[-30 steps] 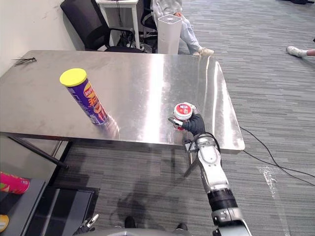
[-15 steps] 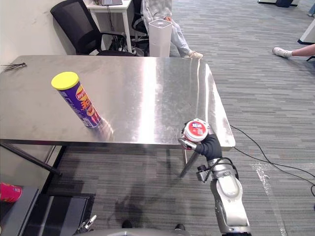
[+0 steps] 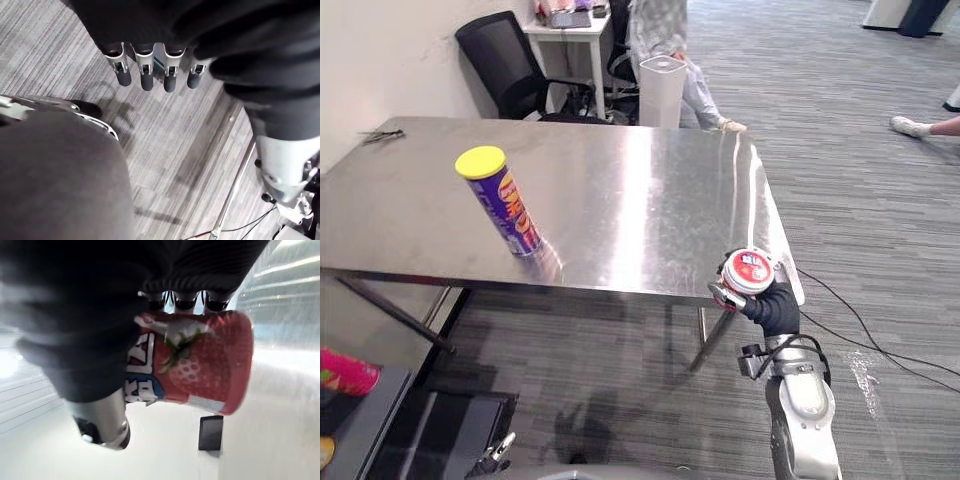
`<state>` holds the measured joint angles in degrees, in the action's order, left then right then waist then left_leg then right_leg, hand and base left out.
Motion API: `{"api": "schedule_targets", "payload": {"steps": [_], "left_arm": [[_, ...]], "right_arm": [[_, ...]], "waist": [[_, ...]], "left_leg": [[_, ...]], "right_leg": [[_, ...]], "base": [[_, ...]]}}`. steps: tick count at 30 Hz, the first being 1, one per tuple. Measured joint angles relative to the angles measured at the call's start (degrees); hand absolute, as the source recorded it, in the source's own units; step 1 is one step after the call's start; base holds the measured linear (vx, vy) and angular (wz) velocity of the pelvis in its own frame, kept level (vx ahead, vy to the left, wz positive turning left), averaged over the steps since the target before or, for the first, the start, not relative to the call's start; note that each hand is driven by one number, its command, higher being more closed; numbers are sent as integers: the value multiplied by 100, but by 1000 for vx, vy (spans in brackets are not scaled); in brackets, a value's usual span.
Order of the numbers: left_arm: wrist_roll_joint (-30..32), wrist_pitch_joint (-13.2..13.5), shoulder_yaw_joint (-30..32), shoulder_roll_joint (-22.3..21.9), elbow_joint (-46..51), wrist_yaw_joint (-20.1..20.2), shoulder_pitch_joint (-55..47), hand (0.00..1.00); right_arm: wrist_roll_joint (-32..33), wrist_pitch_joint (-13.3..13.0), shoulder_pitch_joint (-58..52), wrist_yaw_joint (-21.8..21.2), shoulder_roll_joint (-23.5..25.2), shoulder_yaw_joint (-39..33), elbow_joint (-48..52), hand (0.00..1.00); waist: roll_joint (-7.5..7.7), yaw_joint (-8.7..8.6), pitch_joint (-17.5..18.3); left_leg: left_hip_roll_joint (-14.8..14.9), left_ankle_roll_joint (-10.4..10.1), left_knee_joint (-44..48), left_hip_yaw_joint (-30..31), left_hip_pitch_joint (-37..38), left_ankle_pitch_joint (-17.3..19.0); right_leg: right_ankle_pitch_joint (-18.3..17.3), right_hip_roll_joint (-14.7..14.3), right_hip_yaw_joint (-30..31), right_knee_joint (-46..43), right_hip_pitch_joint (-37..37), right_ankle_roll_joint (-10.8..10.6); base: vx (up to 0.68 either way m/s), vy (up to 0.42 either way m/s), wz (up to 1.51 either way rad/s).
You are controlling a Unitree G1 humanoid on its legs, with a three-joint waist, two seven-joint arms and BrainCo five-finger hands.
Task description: Put the gum and the chips on the shelf.
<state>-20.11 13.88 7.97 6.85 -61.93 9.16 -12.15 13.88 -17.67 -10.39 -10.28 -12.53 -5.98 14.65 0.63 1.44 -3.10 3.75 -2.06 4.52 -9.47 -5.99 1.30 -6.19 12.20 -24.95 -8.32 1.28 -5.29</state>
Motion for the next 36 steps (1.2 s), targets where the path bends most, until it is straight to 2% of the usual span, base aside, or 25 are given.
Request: {"api": "schedule_targets", "payload": {"steps": [2,3,4,5,6,7,8,9,10,11,12,13,14,16,18,19,21,23,27,31,36], "left_arm": [[7,36,-155,9,79,1,64,0],[28,65,-220,-5,151,-4,64,0],[28,71,-225,-2,170,-6,64,0],[25,63,-207,8,111,-16,86,0],[23,52,-186,11,28,-24,139,0],[21,52,-171,-10,35,-24,138,0],[23,43,-153,-32,34,2,69,0],[18,42,-119,-51,35,5,-26,0],[10,18,-72,-58,116,8,-88,0],[3,22,-67,-40,186,5,-101,0],[0,53,60,-38,275,14,-104,0],[1,-10,212,-46,248,26,-86,0],[1,-26,249,-48,258,34,-109,0],[5,-42,347,-73,252,72,-154,0],[27,-66,362,-70,213,88,-164,0],[45,-66,364,-45,168,85,-138,0],[120,-72,363,32,34,59,-54,0],[133,-76,346,28,34,40,-39,0],[341,-67,343,92,36,-18,85,0],[335,-62,316,143,45,-42,206,0],[335,-64,315,143,50,-38,211,0]], "right_arm": [[6,-16,362,44,-37,143,-74,100],[4,-16,560,86,-127,215,-108,100],[4,-15,615,100,-151,226,-110,100],[-10,-19,705,114,-245,197,-95,100],[-12,-27,733,151,-287,63,-126,100],[-12,-31,787,170,-276,-23,-186,100],[-32,-17,896,262,-276,-95,-280,100],[-31,-20,912,299,-286,-94,-287,100],[-38,-31,919,365,-327,-111,-292,100],[-40,-28,936,365,-328,-111,-336,100],[-55,-9,962,348,-315,-138,-399,100],[-131,-3,949,300,-231,-148,-415,100],[-177,-2,928,293,-210,-148,-416,100],[-233,-1,912,216,-231,-166,-422,100],[-256,-2,912,129,-232,-270,-424,100],[-256,-2,905,128,-206,-268,-439,100],[-263,17,869,102,-145,-246,-447,100],[-265,17,867,107,-131,-251,-447,100],[-269,21,863,122,14,-221,-624,100],[-280,85,799,119,14,-192,-672,100],[-281,93,750,101,12,-190,-667,100]], "waist": [[-63,44,-92],[-156,59,-139],[-162,93,-163],[-204,115,-182],[-121,103,-221],[-120,110,-230],[-209,128,-204],[-187,136,-224],[-376,119,-159],[-353,114,-162],[-268,138,-180],[-260,180,-189],[-248,168,-196],[-266,157,-188],[-398,173,-145],[-420,174,-127],[-202,159,-169],[-116,133,-181],[-72,130,-242],[-98,184,-391],[-99,183,-485]], "left_leg": [[25,-73,-51,401,-260,-206],[73,-135,-223,554,-419,-223],[147,-130,-383,410,-401,-211],[327,3,-581,-158,-447,-122],[470,377,-464,-787,-597,15],[575,524,-219,-1120,-697,-17],[758,784,545,-1678,-795,-164],[860,831,1034,-1953,-740,-177],[727,621,853,-2086,-821,-484],[611,650,641,-2027,-863,-725],[449,631,136,-1912,-812,-1038],[515,627,363,-2192,-759,-694],[571,568,505,-2297,-720,-530],[683,387,502,-2527,-538,-337],[779,169,201,-2696,-419,-161],[747,176,121,-2729,-429,-101],[544,232,56,-2612,-562,-79],[426,329,72,-2585,-586,-27],[231,475,169,-2546,-596,39],[142,448,9,-2462,-586,69],[115,418,-214,-2484,-581,44]], "right_leg": [[-87,-29,-394,-156,84,78],[-171,-58,-713,-327,163,190],[-181,-77,-843,-319,152,211],[-131,-179,-1246,-94,33,228],[-86,-145,-1690,144,-50,290],[-115,-57,-1903,54,-14,366],[-276,99,-2159,-272,64,503],[-376,185,-2316,-455,65,490],[-472,259,-2703,-711,50,470],[-476,288,-2831,-678,45,465],[-421,365,-3083,-497,29,435],[-371,385,-3527,-443,-54,469],[-368,410,-3667,-456,-93,466],[-346,483,-3930,-503,-161,432],[-298,526,-4251,-659,-132,377],[-299,569,-4308,-726,-114,377],[-230,801,-4406,-894,-43,307],[-151,940,-4440,-971,-43,282],[-18,1177,-4426,-1137,-54,281],[11,1123,-4345,-987,-52,244],[24,893,-4009,-668,50,147]], "base": [[-205,-110,118],[-186,-104,122],[-160,-131,136],[-115,-137,154],[-113,-102,161],[-112,-38,150],[-55,-5,107],[-32,-42,162],[-55,-54,146],[-119,-29,150],[-151,-1,128],[-102,5,124],[-82,9,122],[-60,59,88],[-34,118,74],[-63,137,44],[-84,186,37],[-31,201,18],[-8,158,5],[-55,68,8],[-28,31,19]]}}
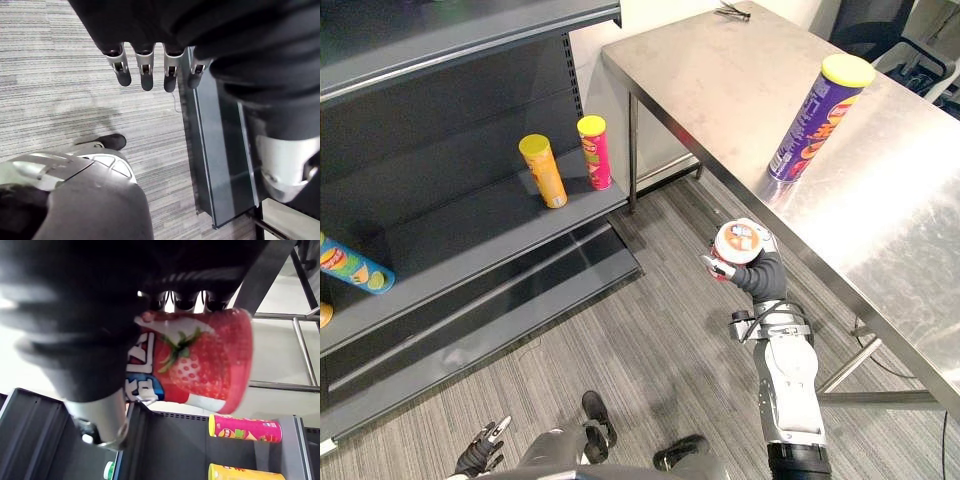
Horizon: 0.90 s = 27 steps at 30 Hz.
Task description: Put the gum and the chips on the shelf.
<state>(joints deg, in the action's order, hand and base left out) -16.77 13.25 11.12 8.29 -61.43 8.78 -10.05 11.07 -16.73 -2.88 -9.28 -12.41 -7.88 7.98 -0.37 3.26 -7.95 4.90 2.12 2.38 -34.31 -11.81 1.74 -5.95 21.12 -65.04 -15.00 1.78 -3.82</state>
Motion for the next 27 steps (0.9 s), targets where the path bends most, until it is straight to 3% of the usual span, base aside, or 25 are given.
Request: {"api": "schedule_targets", "payload": {"steps": [5,10,13,14,15,16,17,18,21,24,25,27], "left_arm": [[0,-1,-1,-1,3,38,23,0],[-81,1,-59,-3,111,47,91,0],[-108,0,-168,1,104,45,98,0],[-107,-1,-210,3,103,47,60,0],[-107,-3,-238,3,113,41,22,0],[-107,-3,-251,3,118,40,0,0],[-111,-2,-315,48,138,20,-3,0],[-122,0,-412,76,207,-9,-5,0],[-124,-1,-460,117,193,-16,-45,0],[-116,7,-576,108,149,-18,4,0],[-114,9,-678,142,64,-24,42,0],[-115,5,-736,153,-25,-51,54,0]], "right_arm": [[0,8,21,-89,-3,217,-6,100],[1,16,325,-126,-27,680,-394,100],[-67,58,409,-141,-88,1138,-492,100],[-209,58,463,-182,-90,1333,-492,100],[-226,65,537,-246,-106,1501,-533,100],[-228,67,573,-265,-108,1548,-580,100],[-226,70,583,-270,-75,1563,-673,100],[-226,116,528,-289,-64,1563,-674,100],[-211,147,331,-393,-65,1578,-601,100],[-199,148,254,-416,-67,1617,-527,100],[-199,151,197,-430,-62,1620,-507,100],[-198,165,21,-452,-55,1620,-365,100]], "waist": [[61,68,-40],[118,90,-63],[151,215,-97],[184,199,-118],[203,208,-152],[183,203,-163],[96,168,-218],[57,138,-254],[177,15,-290],[223,-61,-269],[213,-131,-278],[258,-145,-277]], "left_leg": [[14,36,-221,-78,-15,-307],[31,155,28,128,-208,-286],[8,199,445,295,-168,61],[-51,232,636,399,-138,262],[-139,272,808,567,-73,465],[-174,303,836,665,-14,537],[-178,336,880,899,80,626],[-229,349,816,1156,165,646],[-673,349,658,1638,521,669],[-906,372,731,2072,534,663],[-971,372,791,2259,534,664],[-1044,355,772,2435,649,673]], "right_leg": [[92,-98,-12,25,86,43],[125,-41,-121,-49,52,70],[126,370,-69,-739,-138,69],[151,709,111,-1332,-168,106],[356,1060,635,-1976,-41,492],[580,1156,1155,-2306,156,897],[502,917,2503,-2667,655,846],[62,373,3533,-2598,968,437],[-286,-208,4510,-1970,1247,237],[-243,-561,5212,-1291,1534,143],[-181,-669,5535,-1075,1548,42],[-27,-686,5574,-736,1372,-186]], "base": [[63,-16,5],[102,-38,25],[119,53,38],[136,137,50],[153,151,52],[174,171,58],[194,148,80],[197,132,92],[231,93,115],[230,43,112],[186,4,122],[241,-44,118]]}}
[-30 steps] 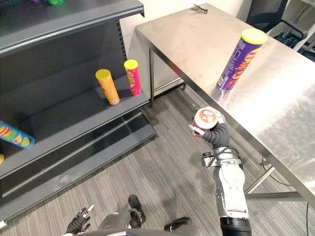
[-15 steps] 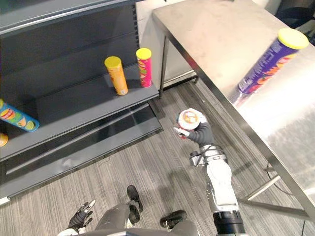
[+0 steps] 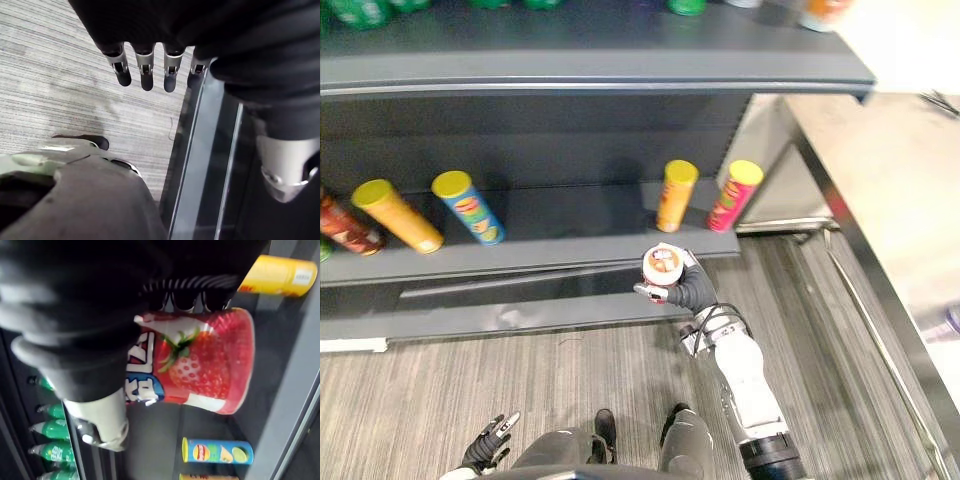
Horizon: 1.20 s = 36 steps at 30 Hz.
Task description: Put the gum and the chips on the shelf.
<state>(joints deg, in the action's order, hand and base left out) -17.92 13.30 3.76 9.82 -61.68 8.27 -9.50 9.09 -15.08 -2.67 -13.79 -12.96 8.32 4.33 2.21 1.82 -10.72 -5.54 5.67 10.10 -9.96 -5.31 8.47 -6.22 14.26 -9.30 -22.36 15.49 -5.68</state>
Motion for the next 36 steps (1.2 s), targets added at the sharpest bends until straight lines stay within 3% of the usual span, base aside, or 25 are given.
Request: {"api": "schedule_targets", "payload": {"steps": [2,7,12,15,19,25,33,36], "left_arm": [[0,-4,-4,-6,0,-19,-67,0],[24,-11,103,-71,6,-1,-124,0],[129,-12,122,-91,10,8,-48,0],[168,-26,124,-139,8,4,-19,0],[348,-64,119,-165,12,-8,-15,0],[561,-145,153,-169,0,-70,-86,0],[558,-161,268,-203,-174,-136,154,0],[557,-215,289,-200,-177,-181,226,0]], "right_arm": [[43,0,10,-33,37,66,61,100],[248,1,64,-74,57,85,44,100],[275,12,-164,-146,51,-161,32,100],[271,13,-226,-118,50,-223,17,100],[271,13,-206,-74,55,-242,-56,100],[265,68,-125,-33,181,-132,-125,100],[688,269,723,-87,262,1310,-546,100],[960,369,1291,-200,361,1920,-589,100]], "waist": [[80,50,28],[17,74,32],[-62,-13,86],[-129,-15,140],[-213,-11,316],[-187,-4,412],[-170,24,463],[-129,125,496]], "left_leg": [[5,-89,9,5,53,52],[395,-403,0,130,37,142],[638,-898,-414,307,66,-140],[678,-1043,-613,457,183,-320],[695,-962,-879,447,255,-483],[719,-927,-1252,182,391,-685],[761,-899,-1516,-325,550,-754],[760,-814,-1535,-349,575,-833]], "right_leg": [[203,-28,-135,381,-176,-29],[257,-463,-392,1130,-591,-31],[364,-723,-774,1574,-777,128],[370,-760,-1043,1711,-988,137],[415,-802,-1250,1901,-1123,201],[654,-888,-1205,2228,-1211,266],[816,-935,-1009,2452,-1293,243],[881,-953,-1009,2544,-1310,267]], "base": [[177,-95,68],[105,-161,3],[69,-165,22],[17,-103,40],[-28,-32,29],[-82,9,-5],[-47,16,-12],[39,9,0]]}}
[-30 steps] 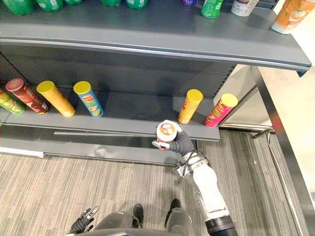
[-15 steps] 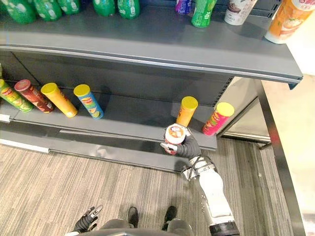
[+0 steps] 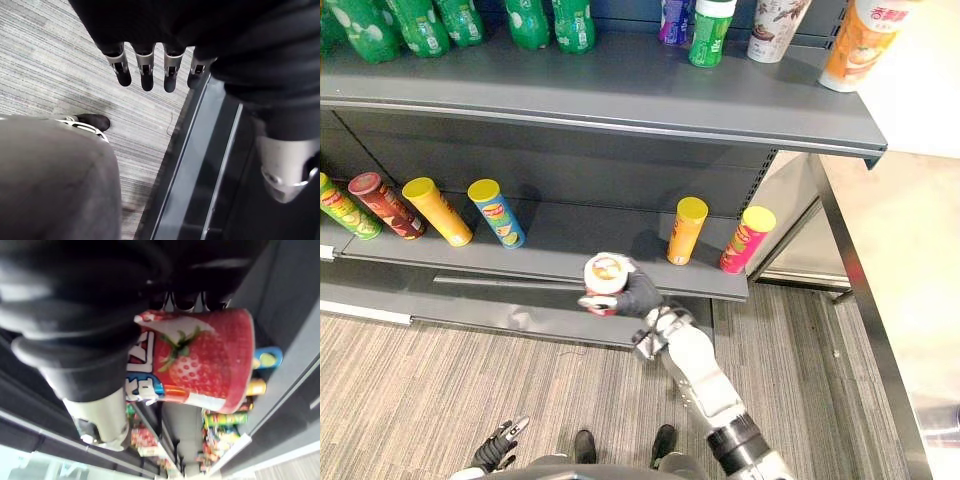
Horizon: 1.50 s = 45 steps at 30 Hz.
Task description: Put the gum and the chips on the shelf.
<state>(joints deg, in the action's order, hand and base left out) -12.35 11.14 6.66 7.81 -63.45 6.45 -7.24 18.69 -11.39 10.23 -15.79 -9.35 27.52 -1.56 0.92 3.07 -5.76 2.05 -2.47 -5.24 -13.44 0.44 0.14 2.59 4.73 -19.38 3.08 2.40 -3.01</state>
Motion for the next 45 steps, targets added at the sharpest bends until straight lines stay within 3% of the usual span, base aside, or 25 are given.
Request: {"api": "schedule_targets", "payload": {"steps": [6,13,20,25,35,45], "left_arm": [[-38,-21,0,-30,-37,-114,59,0],[-40,-147,59,-34,-53,-197,71,0],[-40,-241,283,-10,-49,-271,-2,0],[-35,-294,281,-1,-38,-270,-8,0],[-28,-299,271,21,-29,-147,-29,0],[-27,-299,237,24,-30,-104,-19,0]], "right_arm": [[484,117,945,23,314,275,-136,100],[912,154,2066,204,334,422,-166,100],[917,139,3331,584,282,-420,-371,100],[907,137,3933,908,-112,-870,-779,100],[823,268,4660,1151,-1076,-1465,-1809,100],[503,514,4770,1156,-1272,-1690,-2678,100]], "waist": [[18,174,57],[60,219,85],[220,243,188],[225,247,190],[225,225,190],[205,223,162]], "left_leg": [[-3,7,3,18,75,-12],[2,18,4,62,84,-20],[62,28,20,80,105,-36],[90,14,-5,11,172,-53],[152,12,-15,-127,179,-54],[172,11,-35,-172,174,-52]], "right_leg": [[24,-18,-72,118,-165,-2],[23,-25,-104,96,-186,1],[8,-87,-89,78,-220,28],[18,-123,-19,79,-249,67],[33,-203,123,89,-172,89],[74,-241,228,151,-153,145]], "base": [[53,4,7],[6,5,2],[-1,-1,0],[8,0,-6],[25,-4,-8],[15,0,-4]]}}
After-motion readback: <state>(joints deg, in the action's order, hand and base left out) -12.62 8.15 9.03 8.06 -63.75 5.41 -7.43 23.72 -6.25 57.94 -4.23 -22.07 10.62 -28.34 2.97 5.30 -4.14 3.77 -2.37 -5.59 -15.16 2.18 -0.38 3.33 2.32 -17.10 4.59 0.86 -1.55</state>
